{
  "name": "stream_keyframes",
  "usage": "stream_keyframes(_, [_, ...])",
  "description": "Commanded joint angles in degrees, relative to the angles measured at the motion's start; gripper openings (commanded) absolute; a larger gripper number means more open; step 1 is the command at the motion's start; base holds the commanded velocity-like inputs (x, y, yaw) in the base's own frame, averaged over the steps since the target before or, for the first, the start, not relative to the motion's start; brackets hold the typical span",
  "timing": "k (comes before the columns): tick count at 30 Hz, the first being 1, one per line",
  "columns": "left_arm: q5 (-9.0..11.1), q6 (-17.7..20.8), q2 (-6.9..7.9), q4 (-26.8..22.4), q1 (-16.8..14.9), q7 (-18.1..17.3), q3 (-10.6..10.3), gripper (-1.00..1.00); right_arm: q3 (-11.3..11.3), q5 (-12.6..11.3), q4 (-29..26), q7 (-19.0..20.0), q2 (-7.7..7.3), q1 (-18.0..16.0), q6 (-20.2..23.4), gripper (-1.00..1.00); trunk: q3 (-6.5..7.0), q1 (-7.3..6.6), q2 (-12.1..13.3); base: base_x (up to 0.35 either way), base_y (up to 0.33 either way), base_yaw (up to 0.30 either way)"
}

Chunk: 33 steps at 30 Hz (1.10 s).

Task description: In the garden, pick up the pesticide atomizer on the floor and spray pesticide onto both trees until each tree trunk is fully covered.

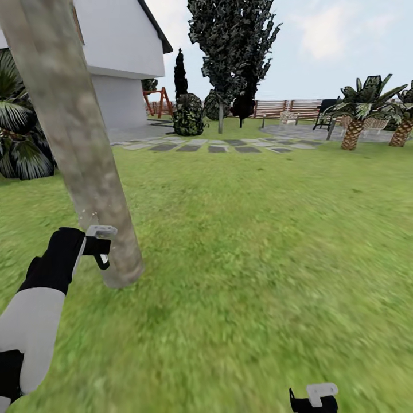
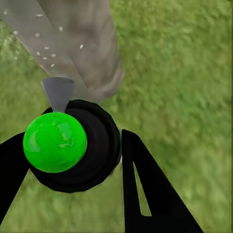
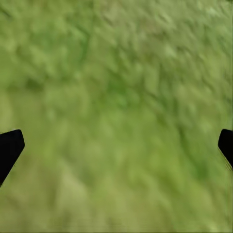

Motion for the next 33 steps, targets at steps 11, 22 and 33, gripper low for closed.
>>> stream_keyframes(11, [0.0,-0.1,2.93,0.9,0.8,1.0,-0.1,-1.0,0.0,0.0,0.0,0.0,0.18,0.0,0.0,1.0,0.0,0.0,0.0,0.269,-0.129,0.229])
stream_keyframes(22, [0.0,-0.1,2.82,0.6,0.9,1.0,0.1,-1.0,0.0,0.0,0.0,0.0,0.1,0.0,-0.1,1.0,0.0,0.0,0.0,0.227,-0.166,0.148])
stream_keyframes(33, [0.0,-0.1,2.95,0.3,0.9,0.9,-0.1,-1.0,0.0,0.0,0.0,0.0,-0.03,0.0,0.0,1.0,0.0,0.0,0.0,0.083,-0.247,0.0])
